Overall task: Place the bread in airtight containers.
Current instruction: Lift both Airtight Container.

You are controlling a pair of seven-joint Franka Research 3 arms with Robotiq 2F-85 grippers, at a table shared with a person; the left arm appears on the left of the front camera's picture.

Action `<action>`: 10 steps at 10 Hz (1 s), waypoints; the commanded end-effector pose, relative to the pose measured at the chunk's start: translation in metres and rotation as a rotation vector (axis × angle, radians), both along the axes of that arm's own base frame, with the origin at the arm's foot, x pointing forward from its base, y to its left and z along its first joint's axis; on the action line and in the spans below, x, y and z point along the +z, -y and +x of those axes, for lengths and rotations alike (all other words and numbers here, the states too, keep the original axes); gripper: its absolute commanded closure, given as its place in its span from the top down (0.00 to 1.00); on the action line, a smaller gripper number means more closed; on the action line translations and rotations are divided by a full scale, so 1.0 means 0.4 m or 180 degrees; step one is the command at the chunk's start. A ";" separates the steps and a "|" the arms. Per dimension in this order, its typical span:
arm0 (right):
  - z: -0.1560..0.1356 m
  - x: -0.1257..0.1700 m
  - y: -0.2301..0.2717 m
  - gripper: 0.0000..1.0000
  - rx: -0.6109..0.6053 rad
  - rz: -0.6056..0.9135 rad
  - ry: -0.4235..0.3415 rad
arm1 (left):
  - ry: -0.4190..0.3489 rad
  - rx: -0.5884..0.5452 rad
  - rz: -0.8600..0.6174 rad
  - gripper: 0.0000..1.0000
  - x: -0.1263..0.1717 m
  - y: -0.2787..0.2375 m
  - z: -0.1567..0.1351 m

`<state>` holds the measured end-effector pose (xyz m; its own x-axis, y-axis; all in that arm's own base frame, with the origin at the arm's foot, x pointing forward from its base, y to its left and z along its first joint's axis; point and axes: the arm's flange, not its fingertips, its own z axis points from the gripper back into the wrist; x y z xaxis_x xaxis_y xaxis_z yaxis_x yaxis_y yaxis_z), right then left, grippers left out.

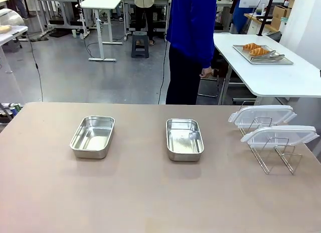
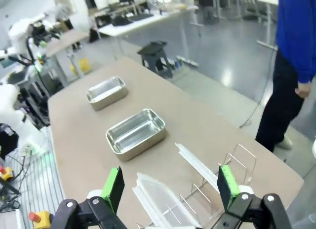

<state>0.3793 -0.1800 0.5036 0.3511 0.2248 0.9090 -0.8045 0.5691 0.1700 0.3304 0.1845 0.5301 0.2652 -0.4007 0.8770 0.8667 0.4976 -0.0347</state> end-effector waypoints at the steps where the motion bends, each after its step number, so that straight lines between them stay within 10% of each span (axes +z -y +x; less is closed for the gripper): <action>1: 0.025 -0.039 0.028 1.00 0.0184 0.0162 0.0053 | 0.0103 -0.0107 -0.0152 1.00 -0.035 0.018 0.031; 10: -0.003 -0.061 0.029 1.00 0.0221 0.0266 0.0071 | 0.0129 -0.0068 -0.0187 1.00 -0.039 0.021 0.028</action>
<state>0.3760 -0.1925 0.4790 0.3557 0.1760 0.9179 -0.8331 0.5049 0.2260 0.3387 0.1751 0.5119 0.2529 -0.3623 0.8971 0.8704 0.4900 -0.0475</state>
